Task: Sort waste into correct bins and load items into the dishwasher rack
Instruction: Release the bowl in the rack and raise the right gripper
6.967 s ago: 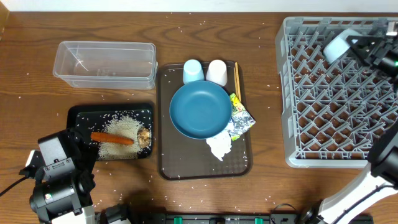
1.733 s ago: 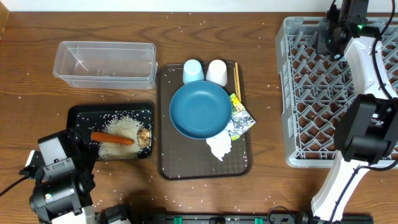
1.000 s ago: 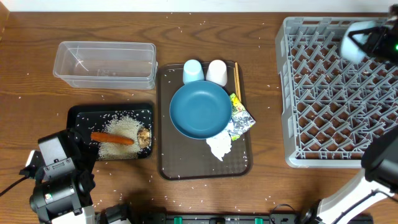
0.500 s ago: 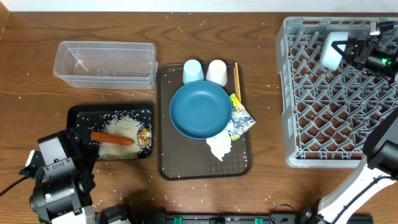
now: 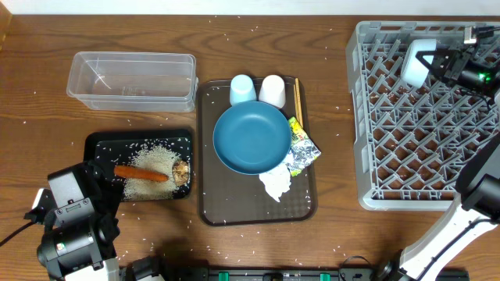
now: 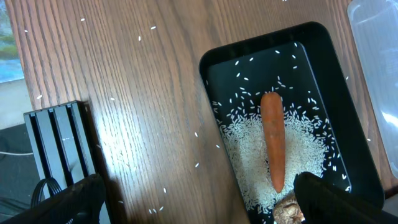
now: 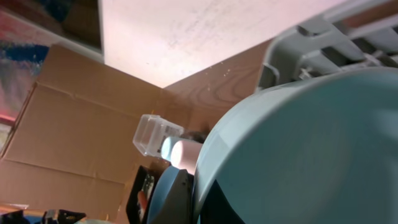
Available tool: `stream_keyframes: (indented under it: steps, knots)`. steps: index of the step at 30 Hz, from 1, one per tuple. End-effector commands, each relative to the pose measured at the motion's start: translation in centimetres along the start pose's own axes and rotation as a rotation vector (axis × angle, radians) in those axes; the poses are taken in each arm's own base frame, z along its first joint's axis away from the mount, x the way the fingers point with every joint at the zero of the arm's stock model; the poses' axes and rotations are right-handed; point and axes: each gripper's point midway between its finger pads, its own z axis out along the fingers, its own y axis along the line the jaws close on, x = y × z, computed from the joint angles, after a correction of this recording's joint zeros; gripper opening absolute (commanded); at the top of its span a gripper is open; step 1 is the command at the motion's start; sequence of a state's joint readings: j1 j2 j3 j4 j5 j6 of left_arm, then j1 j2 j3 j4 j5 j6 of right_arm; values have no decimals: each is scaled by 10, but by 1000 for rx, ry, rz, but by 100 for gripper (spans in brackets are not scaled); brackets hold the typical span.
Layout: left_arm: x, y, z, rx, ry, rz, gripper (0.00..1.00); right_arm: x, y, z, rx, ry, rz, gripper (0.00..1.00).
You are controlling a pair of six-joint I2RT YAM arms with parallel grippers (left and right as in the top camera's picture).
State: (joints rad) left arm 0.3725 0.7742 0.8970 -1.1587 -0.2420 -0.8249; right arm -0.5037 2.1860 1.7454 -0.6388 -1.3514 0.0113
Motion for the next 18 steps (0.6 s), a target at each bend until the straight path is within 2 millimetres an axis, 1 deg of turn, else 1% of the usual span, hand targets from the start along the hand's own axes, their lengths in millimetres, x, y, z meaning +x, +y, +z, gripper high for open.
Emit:
stream_keyframes:
  steps: [1,5,10,11,13,14,15,18]
  knots:
    - [-4,0,-3,0,-14,6,98,5,-30,-4,84,-5,60,1]
    - [-4,0,-3,0,-14,6,98,2,-55,-20,218,-35,131,1]
    - [-4,0,-3,0,-14,6,98,-3,-63,-43,239,-80,193,1]
    - [-4,0,-3,0,-14,6,98,-3,-65,-48,242,-89,216,3]
    - [-4,0,-3,0,-14,6,98,-2,-66,-55,246,-101,258,13]
    - [-4,0,-3,0,-14,6,98,-2,-64,-58,243,-104,272,20]
    - [-4,0,-3,0,-14,6,98,-2,-61,-61,246,-106,283,25]
    - [-4,0,-3,0,-14,6,98,-3,-50,-69,279,-115,302,32]
